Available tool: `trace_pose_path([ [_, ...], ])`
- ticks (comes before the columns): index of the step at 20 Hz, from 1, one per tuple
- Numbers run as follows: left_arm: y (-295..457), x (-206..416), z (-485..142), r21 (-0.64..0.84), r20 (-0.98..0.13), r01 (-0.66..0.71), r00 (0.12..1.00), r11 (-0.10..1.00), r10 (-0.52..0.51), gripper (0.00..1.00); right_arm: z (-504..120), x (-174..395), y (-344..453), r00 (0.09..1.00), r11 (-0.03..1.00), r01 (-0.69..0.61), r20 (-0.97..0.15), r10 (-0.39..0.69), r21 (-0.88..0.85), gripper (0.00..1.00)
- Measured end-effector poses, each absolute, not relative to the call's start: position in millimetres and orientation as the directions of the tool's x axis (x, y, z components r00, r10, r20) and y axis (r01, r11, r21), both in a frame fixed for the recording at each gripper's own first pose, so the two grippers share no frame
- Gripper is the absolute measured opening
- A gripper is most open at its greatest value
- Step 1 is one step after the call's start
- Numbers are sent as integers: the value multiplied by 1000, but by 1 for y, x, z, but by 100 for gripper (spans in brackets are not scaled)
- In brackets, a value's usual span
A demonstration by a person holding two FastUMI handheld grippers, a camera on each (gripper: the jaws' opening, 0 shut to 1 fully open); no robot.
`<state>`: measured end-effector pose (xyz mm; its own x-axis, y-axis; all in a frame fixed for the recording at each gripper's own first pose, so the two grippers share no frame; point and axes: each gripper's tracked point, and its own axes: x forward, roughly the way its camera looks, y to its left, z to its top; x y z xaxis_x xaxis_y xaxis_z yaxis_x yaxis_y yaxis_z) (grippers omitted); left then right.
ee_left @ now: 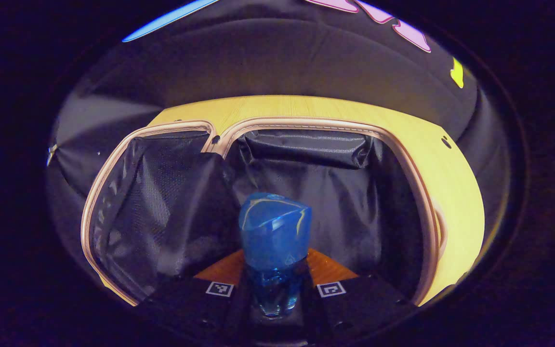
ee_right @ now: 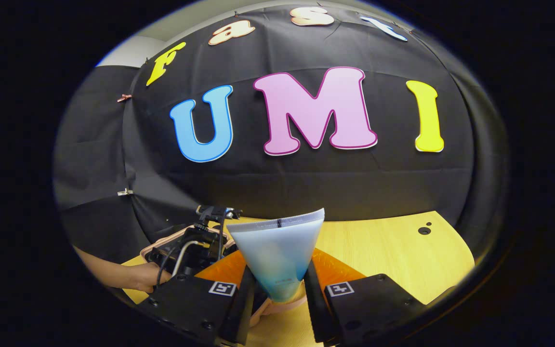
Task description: First open the suitcase, pack the skin care products into it, and then close the suitcase.
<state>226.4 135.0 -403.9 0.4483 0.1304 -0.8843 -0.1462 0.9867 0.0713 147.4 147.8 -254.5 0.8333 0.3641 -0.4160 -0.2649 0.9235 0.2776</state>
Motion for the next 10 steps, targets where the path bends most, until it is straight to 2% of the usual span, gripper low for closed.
trace_pose_path([
  [1,134,226,-406,72,-890,-146,437,987,130,52,-255,149,147,834,927,-262,-419,358,269,53],
  [2,134,229,-403,66,-879,-150,459,987,128,49,-256,150,147,836,930,-261,-421,352,258,53],
  [5,139,222,-398,32,-874,-186,471,982,118,49,-268,153,156,826,933,-261,-441,349,249,53],
  [7,143,221,-371,-12,-829,-209,548,978,107,67,-277,158,164,817,934,-260,-459,348,244,53],
  [8,146,221,-347,-34,-786,-227,607,973,114,81,-281,161,168,812,935,-260,-470,347,240,52],
  [9,152,217,-320,-33,-738,-249,659,968,145,83,-287,163,175,803,934,-263,-483,351,242,53],
  [10,160,209,-287,-28,-688,-269,704,963,177,91,-293,165,184,790,933,-264,-500,355,245,53],
])
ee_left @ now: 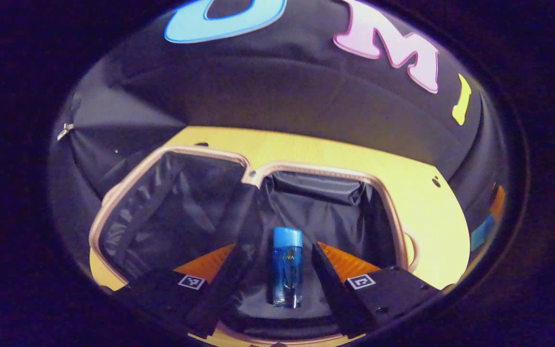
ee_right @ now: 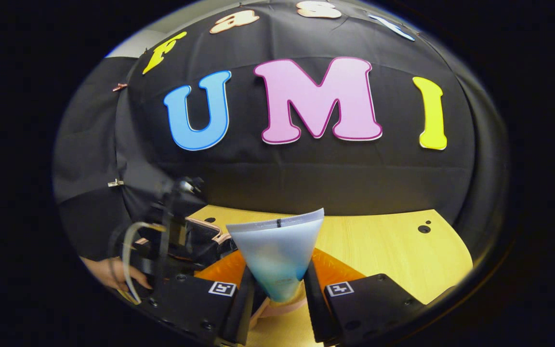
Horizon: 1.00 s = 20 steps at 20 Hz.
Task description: First open the suitcase, pack the skin care products into it, and then close the suitcase.
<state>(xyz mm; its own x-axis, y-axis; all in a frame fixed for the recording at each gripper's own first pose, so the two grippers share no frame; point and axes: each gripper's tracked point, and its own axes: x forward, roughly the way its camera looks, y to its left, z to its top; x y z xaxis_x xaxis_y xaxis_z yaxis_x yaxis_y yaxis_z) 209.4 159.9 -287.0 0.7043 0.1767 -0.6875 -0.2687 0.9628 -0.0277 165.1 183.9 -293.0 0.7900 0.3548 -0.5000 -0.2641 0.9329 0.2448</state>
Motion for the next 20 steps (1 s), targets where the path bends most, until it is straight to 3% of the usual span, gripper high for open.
trace_pose_path([
  [3,180,166,-212,6,-593,-315,763,949,257,94,-327,166,205,726,940,-250,-597,342,234,53],
  [7,211,109,-160,-22,-486,-409,802,912,348,93,-375,157,242,617,943,-191,-714,332,274,53],
  [9,208,88,-154,-59,-482,-419,807,906,341,89,-400,151,255,555,952,-155,-774,305,265,53],
  [10,211,76,-156,-64,-492,-429,799,901,346,94,-410,145,262,515,954,-126,-804,297,272,53],
  [16,218,48,-153,-78,-499,-473,781,877,377,94,-463,127,271,368,984,-37,-914,173,171,53],
  [17,218,47,-150,-82,-497,-471,783,878,374,94,-469,124,271,347,987,-23,-925,155,157,46],
  [20,218,39,-145,-93,-515,-481,773,872,371,94,-477,124,278,318,988,35,-938,135,154,61],
])
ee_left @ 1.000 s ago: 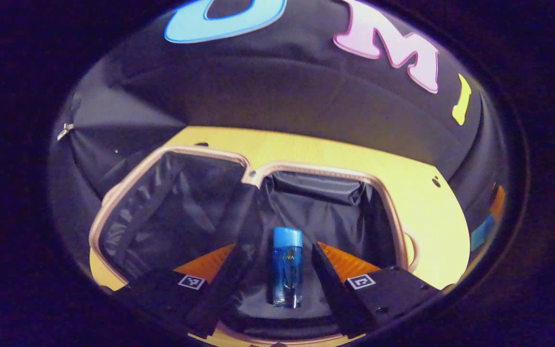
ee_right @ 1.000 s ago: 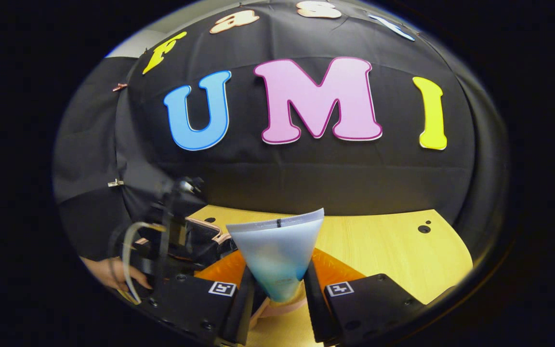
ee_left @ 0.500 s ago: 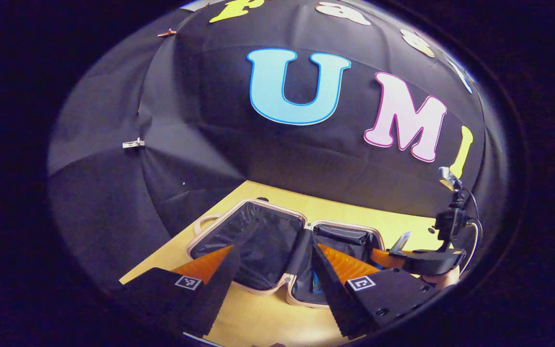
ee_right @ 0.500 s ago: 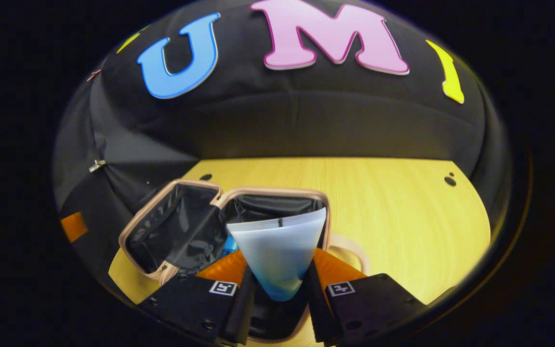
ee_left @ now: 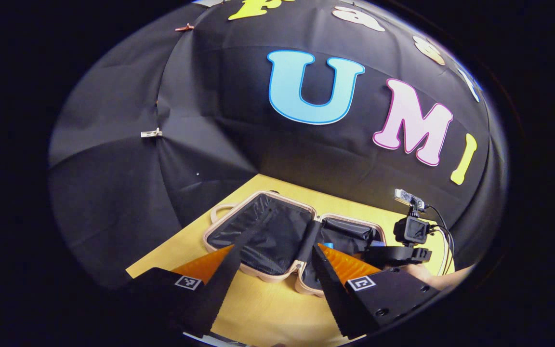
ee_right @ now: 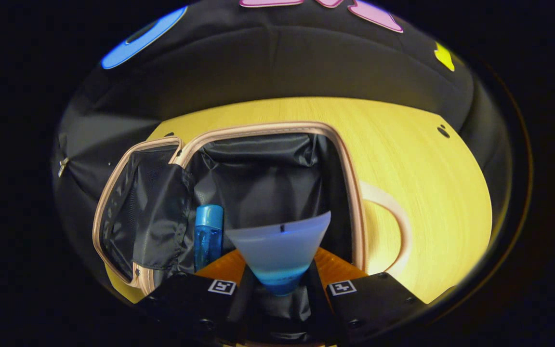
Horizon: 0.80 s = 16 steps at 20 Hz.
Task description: First open the suitcase, pack the skin care products into it, and then close the suitcase.
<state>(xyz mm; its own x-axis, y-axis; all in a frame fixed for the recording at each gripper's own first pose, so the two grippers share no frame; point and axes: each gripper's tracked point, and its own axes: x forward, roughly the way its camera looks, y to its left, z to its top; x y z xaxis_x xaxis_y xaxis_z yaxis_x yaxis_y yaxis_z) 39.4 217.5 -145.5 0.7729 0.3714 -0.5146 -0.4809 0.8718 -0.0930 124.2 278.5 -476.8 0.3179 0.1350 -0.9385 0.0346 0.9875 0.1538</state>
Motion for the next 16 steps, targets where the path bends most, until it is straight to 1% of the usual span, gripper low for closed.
trace_pose_path([
  [1,220,39,-138,-113,-502,-490,779,865,376,94,-475,128,281,326,986,40,-935,138,160,49],
  [2,224,41,-132,-133,-487,-496,787,858,379,94,-469,129,284,334,984,38,-931,150,172,59],
  [3,232,40,-132,-137,-482,-506,785,851,389,94,-464,131,286,345,982,31,-924,162,184,58],
  [4,245,36,-141,-122,-487,-524,772,843,409,94,-455,134,287,365,981,21,-914,174,195,73],
  [6,278,33,-152,-70,-491,-560,740,825,460,94,-431,136,284,414,976,-5,-887,202,220,81],
  [7,298,32,-159,-36,-492,-574,723,818,486,94,-413,140,285,461,968,-12,-857,229,252,88],
  [8,321,32,-170,11,-500,-599,690,801,523,94,-395,145,287,522,956,-26,-811,263,293,88],
  [9,341,36,-182,31,-513,-606,673,795,533,94,-376,147,286,571,947,-46,-769,287,319,99],
  [10,360,39,-194,18,-527,-613,666,790,528,94,-360,144,283,606,943,-70,-737,299,325,97],
  [11,376,44,-200,-20,-539,-621,667,783,515,90,-349,140,278,627,942,-90,-716,306,323,97],
  [12,391,54,-206,-61,-555,-627,668,777,495,94,-338,132,273,634,940,-108,-705,316,324,97],
  [14,427,67,-227,-84,-590,-641,649,763,480,93,-314,119,255,657,937,-151,-676,332,314,97],
  [16,454,90,-240,-153,-607,-633,667,759,433,92,-290,111,224,706,947,-203,-633,317,248,97],
])
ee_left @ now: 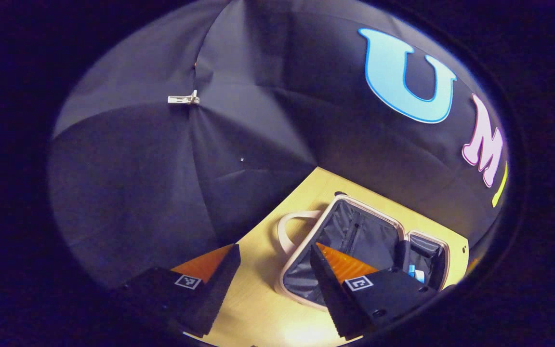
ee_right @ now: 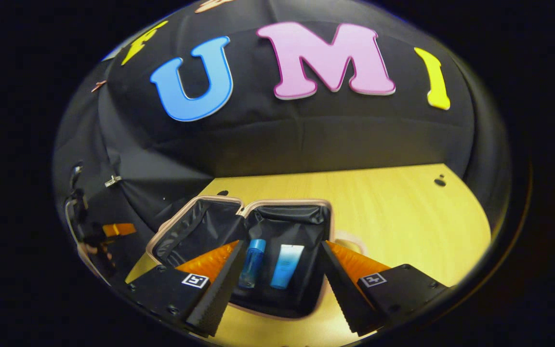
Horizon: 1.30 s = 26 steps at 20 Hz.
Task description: First open the suitcase, pack the skin care products into it, and then close the suitcase.
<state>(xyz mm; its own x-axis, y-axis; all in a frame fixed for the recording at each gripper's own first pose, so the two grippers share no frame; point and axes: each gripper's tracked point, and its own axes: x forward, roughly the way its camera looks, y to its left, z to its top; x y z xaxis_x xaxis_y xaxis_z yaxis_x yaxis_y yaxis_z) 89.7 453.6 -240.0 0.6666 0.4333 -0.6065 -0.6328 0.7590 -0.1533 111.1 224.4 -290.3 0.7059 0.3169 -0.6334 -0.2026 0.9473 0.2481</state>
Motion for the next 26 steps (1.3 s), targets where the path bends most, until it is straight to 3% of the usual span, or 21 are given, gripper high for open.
trace_pose_path([
  [1,460,104,-247,-223,-621,-623,684,750,384,92,-282,104,207,721,954,-217,-625,299,206,97],
  [2,464,115,-255,-282,-638,-626,688,727,345,85,-273,96,190,734,959,-219,-618,282,178,97],
  [3,475,117,-266,-304,-665,-652,667,695,335,90,-265,87,178,738,961,-222,-616,275,162,97],
  [6,497,138,-302,-376,-708,-699,640,608,298,85,-256,59,141,706,964,-242,-662,251,108,97],
  [11,492,164,-337,-573,-740,-700,666,426,98,76,-233,39,123,704,960,-278,-674,223,27,97],
  [13,489,166,-352,-589,-757,-717,651,372,57,66,-226,39,128,712,952,-305,-660,240,18,97],
  [14,488,170,-356,-600,-752,-716,657,358,52,45,-223,38,127,714,949,-316,-657,243,8,97],
  [15,490,169,-352,-592,-753,-718,654,365,65,24,-223,37,126,715,948,-317,-657,239,1,97],
  [20,486,169,-296,-403,-713,-618,675,675,191,10,-226,44,107,728,967,-253,-657,199,13,97],
  [22,474,172,-244,-318,-650,-554,718,769,248,12,-222,49,97,741,971,-237,-646,183,2,97],
  [23,467,175,-217,-275,-619,-516,741,811,260,7,-220,51,91,750,973,-230,-639,169,-12,97],
  [26,422,179,-131,-189,-525,-373,820,909,228,6,-212,53,84,774,979,-204,-615,151,-16,97],
])
